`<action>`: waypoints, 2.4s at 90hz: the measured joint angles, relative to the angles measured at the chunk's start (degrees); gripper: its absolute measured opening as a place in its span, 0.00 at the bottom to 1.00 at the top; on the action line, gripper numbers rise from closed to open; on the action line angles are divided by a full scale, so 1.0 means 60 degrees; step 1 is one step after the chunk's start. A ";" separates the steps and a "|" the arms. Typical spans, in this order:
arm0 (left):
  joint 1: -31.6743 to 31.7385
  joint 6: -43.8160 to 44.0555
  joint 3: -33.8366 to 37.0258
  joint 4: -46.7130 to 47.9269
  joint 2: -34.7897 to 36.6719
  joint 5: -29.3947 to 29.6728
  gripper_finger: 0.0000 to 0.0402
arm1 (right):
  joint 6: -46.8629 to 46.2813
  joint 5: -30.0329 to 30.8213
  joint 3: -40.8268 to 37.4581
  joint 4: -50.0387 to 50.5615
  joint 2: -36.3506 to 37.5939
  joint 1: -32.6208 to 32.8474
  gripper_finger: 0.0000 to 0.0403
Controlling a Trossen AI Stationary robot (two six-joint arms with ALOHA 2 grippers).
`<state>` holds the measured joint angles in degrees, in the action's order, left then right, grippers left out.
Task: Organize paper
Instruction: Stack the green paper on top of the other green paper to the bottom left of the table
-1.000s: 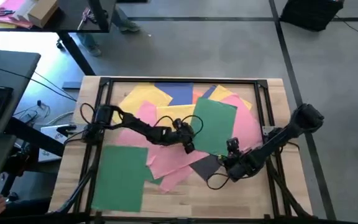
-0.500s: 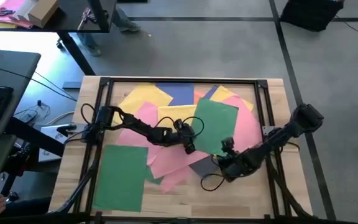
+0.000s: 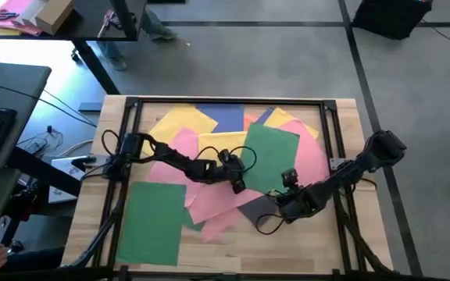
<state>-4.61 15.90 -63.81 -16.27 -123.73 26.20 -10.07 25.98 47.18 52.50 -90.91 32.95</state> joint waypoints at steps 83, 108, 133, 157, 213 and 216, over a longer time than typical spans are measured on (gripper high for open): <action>-0.0013 -0.0015 0.0015 -0.0049 -0.0002 -0.0021 0.21 | 0.0007 0.0200 0.0302 -0.0799 -0.0007 0.0004 0.55; -0.0013 -0.0015 0.0015 -0.0051 -0.0002 -0.0019 0.21 | -0.0076 0.0078 0.0430 -0.0045 -0.0007 0.0004 0.55; -0.0013 -0.0011 0.0015 -0.0051 -0.0002 -0.0018 0.21 | -0.0092 0.0091 0.0434 -0.0653 -0.0022 0.0004 0.55; -0.0037 -0.0011 0.0018 -0.0053 -0.0002 -0.0002 0.21 | -0.1127 0.0222 0.0434 -0.0642 -0.0658 0.0004 0.54; -0.0185 -0.1919 0.0079 0.0254 0.0577 -0.0077 0.23 | -0.1822 0.0444 0.1354 0.0375 -0.1355 0.0004 0.02; -0.0227 -0.2220 0.0094 0.0310 0.0824 -0.0252 0.23 | -0.1844 0.0444 0.1504 0.0573 -0.1355 0.0004 0.01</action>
<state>-5.97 2.58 -63.25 -14.41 -118.79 24.68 -21.13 28.64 56.20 55.93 -99.04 32.97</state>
